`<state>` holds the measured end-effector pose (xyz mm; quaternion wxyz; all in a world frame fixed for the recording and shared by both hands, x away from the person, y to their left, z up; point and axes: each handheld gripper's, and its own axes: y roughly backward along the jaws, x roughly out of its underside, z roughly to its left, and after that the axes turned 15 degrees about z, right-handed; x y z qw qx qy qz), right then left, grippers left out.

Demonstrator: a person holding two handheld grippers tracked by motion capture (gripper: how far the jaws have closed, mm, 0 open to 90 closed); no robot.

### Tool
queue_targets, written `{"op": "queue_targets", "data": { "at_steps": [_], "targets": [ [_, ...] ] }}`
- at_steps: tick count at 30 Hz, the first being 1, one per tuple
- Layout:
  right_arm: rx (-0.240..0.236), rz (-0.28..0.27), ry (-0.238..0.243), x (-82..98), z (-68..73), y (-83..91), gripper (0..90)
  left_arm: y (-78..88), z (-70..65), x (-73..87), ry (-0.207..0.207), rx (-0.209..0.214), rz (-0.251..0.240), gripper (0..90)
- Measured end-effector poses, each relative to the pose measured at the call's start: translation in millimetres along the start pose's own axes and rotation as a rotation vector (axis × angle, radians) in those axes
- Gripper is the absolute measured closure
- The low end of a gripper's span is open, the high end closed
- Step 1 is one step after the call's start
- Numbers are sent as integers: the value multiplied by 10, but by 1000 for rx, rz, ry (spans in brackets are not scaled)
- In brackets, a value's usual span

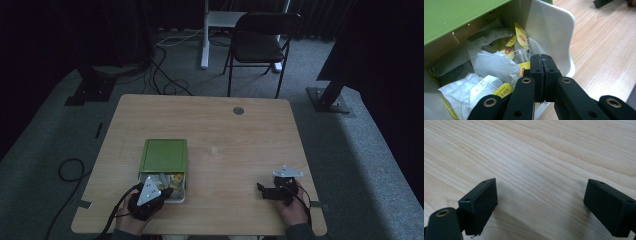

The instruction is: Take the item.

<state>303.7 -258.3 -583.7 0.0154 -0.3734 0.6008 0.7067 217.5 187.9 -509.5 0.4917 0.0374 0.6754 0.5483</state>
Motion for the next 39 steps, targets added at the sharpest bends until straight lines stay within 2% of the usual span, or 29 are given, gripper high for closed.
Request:
{"op": "queue_targets", "data": {
  "at_steps": [8, 24, 32, 39],
  "targets": [
    [0, 0, 0, 0, 0, 0, 112, 148, -31, -43, -9, 4, -16, 900],
    [0, 0, 0, 0, 0, 0, 112, 410, -136, -150, -37, 50, -57, 900],
    [1, 0, 1, 0, -1, 0, 112, 474, -185, -247, -55, 60, -61, 900],
    [1, 0, 1, 0, -1, 0, 113, 463, -210, -354, -68, 100, -63, 900]
  ]
}}
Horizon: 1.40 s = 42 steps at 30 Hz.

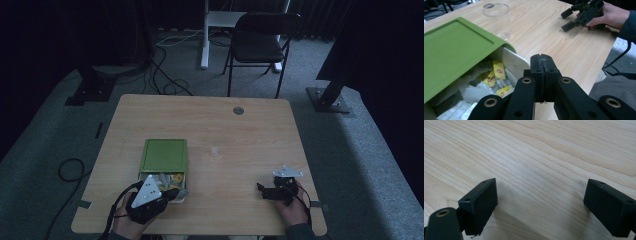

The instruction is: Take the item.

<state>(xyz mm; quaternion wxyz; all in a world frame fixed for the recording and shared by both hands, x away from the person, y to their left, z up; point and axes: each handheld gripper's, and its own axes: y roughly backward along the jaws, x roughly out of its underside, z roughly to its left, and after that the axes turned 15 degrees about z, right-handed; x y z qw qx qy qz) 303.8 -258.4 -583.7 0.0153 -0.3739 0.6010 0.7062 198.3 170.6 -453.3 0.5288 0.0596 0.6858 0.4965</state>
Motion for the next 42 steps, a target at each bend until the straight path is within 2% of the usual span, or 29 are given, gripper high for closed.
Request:
{"op": "queue_targets", "data": {
  "at_steps": [5, 12, 20, 32, 42],
  "targets": [
    [0, 0, 0, 0, 0, 0, 112, -33, -23, -84, -19, 16, -9, 900],
    [0, 0, -1, 0, 0, 0, 112, -126, 21, -207, -22, 49, -26, 900],
    [0, 0, 0, 0, 0, 0, 112, -287, 87, -389, -33, 44, -27, 900],
    [0, 0, 0, 0, 0, 0, 112, -347, 187, -592, -37, 36, -45, 900],
    [0, 0, 0, 0, 0, 0, 112, -409, 270, -675, -27, 29, -40, 900]
  ]
}}
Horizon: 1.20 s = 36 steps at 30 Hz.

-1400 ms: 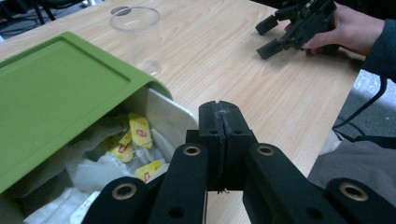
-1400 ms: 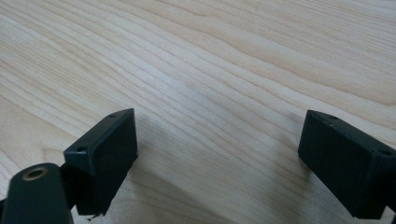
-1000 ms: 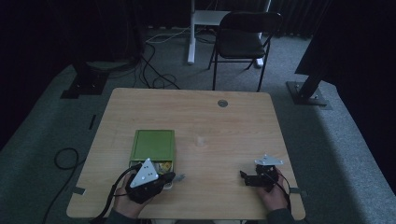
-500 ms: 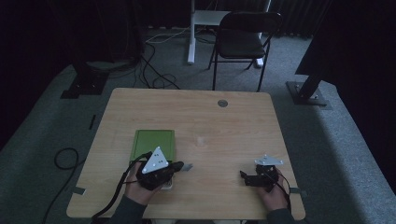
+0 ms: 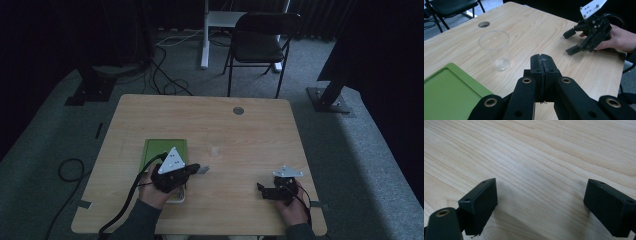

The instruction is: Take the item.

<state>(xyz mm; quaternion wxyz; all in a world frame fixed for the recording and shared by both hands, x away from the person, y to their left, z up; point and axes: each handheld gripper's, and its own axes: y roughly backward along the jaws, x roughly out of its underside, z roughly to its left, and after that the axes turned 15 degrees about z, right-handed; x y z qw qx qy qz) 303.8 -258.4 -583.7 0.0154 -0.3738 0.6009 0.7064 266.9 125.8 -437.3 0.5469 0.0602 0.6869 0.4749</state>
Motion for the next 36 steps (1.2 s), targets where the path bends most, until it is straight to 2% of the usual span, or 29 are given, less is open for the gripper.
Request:
{"op": "queue_targets", "data": {
  "at_steps": [36],
  "targets": [
    [0, 2, 1, -1, -1, 2, 112, -98, 221, -221, 23, -26, -4, 900]
  ]
}}
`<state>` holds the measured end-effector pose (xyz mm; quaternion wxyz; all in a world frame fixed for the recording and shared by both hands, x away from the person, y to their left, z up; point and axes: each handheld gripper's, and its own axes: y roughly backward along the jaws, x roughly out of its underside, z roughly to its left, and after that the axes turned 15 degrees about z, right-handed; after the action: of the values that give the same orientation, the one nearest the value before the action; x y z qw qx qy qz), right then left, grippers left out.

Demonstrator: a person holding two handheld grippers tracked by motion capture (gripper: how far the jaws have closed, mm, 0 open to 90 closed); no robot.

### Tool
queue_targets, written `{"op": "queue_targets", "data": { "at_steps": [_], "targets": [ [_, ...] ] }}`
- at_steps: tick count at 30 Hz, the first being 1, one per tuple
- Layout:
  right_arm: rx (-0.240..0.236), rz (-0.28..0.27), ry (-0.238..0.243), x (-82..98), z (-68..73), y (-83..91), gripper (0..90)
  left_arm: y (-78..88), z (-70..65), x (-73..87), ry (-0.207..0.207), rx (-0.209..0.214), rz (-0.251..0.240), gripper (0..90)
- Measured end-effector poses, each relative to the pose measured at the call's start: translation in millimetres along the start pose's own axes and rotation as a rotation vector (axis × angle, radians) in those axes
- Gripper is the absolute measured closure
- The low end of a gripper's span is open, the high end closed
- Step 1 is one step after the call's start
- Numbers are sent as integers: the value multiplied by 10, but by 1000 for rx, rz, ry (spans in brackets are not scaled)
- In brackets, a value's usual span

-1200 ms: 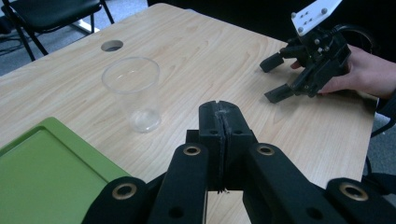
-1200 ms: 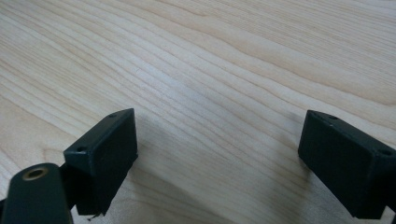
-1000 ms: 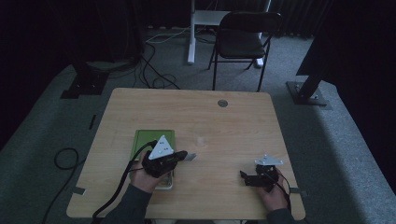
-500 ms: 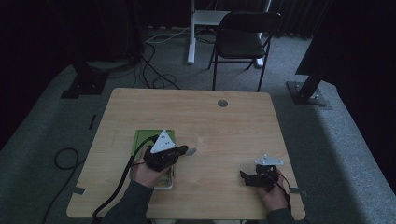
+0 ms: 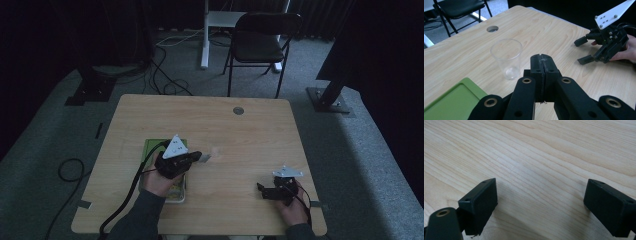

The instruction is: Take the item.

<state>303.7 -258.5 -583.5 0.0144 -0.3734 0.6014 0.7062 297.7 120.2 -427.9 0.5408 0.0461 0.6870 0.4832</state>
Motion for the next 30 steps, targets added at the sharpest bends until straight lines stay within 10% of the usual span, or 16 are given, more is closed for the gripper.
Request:
{"op": "queue_targets", "data": {
  "at_steps": [30],
  "targets": [
    [0, -2, -1, -1, 0, -1, 112, -127, 315, -204, 42, 0, -17, 900]
  ]
}}
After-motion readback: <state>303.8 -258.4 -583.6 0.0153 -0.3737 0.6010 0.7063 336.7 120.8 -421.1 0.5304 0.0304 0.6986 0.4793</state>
